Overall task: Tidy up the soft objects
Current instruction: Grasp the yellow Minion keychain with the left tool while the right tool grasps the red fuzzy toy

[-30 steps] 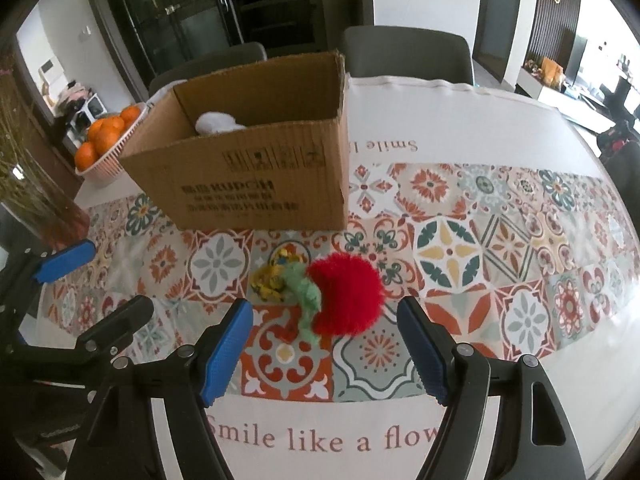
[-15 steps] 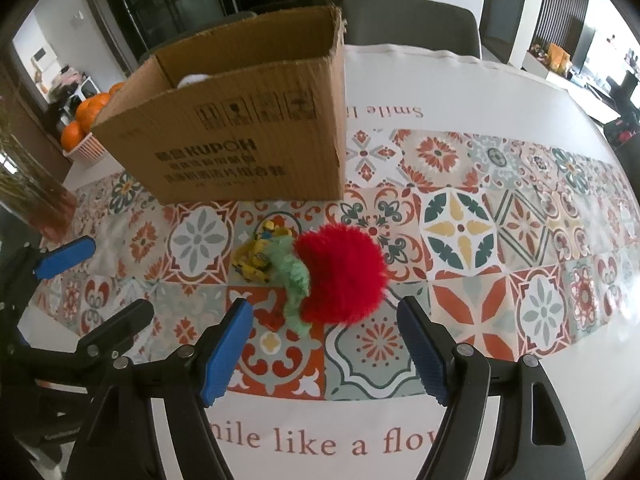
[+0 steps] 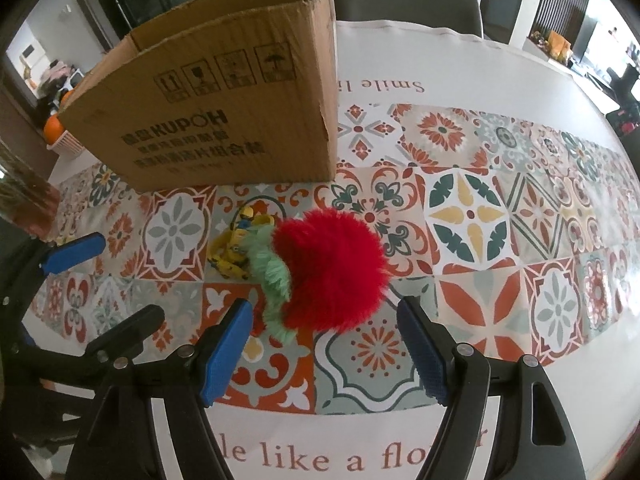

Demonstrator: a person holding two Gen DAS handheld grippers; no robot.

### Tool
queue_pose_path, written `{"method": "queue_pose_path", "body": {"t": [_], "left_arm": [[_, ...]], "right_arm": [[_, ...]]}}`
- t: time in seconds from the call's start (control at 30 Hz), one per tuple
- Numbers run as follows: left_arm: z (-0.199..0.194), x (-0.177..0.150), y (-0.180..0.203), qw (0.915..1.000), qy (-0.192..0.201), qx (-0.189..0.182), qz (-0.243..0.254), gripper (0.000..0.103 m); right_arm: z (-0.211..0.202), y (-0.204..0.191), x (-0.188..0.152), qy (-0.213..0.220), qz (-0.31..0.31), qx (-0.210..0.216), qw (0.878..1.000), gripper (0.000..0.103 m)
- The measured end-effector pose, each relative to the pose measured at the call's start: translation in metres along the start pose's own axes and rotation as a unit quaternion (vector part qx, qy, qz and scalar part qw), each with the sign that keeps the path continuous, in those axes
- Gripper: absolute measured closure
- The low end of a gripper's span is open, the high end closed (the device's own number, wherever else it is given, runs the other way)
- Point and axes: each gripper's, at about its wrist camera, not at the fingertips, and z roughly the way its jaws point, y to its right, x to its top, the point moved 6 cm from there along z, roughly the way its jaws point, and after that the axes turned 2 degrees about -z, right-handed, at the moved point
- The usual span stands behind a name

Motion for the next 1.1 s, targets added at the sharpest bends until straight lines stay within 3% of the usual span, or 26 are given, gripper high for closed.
{"method": "queue_pose_path", "body": {"t": [0.53,1.1], "left_arm": [[0.042,0.012,0.013,0.9983,-0.027,-0.027,0.042,0.02],[0.076,0.034,0.023,0.9981,-0.034,-0.033,0.039,0.02]], "right_arm": [[0.017,0.007,0.009,-0.005,0.017,0.017,1.0,0.027],[0.033,0.021,0.02,-0.003,0.048,0.036,0.998,0.027]]}}
